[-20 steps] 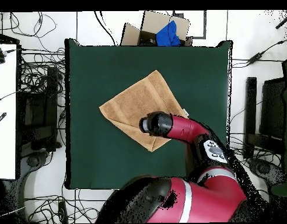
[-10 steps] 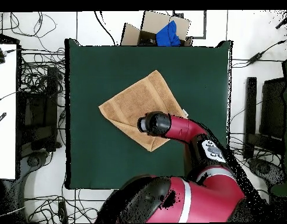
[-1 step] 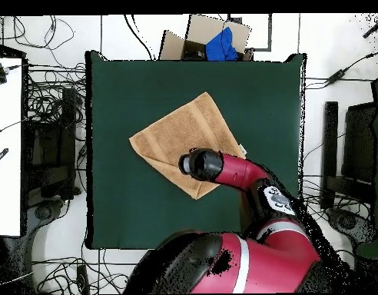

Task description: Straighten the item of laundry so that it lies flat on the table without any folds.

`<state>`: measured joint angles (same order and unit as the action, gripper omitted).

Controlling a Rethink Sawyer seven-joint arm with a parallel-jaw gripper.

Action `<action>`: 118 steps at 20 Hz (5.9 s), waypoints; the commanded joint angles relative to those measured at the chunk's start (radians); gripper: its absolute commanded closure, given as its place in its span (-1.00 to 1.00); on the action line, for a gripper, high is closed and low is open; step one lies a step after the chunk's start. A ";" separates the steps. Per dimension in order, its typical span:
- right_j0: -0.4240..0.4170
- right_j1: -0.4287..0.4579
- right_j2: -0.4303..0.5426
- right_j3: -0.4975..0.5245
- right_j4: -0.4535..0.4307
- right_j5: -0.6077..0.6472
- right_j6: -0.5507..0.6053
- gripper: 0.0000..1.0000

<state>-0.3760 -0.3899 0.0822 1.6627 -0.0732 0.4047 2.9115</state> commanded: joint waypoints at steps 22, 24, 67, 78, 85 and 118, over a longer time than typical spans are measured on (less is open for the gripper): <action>-0.022 0.001 0.043 -0.189 -0.076 0.273 -0.248 1.00; -0.026 -0.008 0.061 -0.184 -0.078 0.291 -0.238 1.00; 0.095 -0.028 0.100 -0.110 0.093 0.214 -0.008 1.00; 0.146 0.012 0.085 -0.159 0.133 0.199 0.025 1.00; 0.157 -0.006 0.079 -0.148 0.153 0.206 0.025 1.00; 0.137 -0.078 0.185 0.164 0.274 0.040 0.011 1.00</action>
<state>-0.2714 -0.5391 0.2273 1.7844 0.2098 0.5780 2.8773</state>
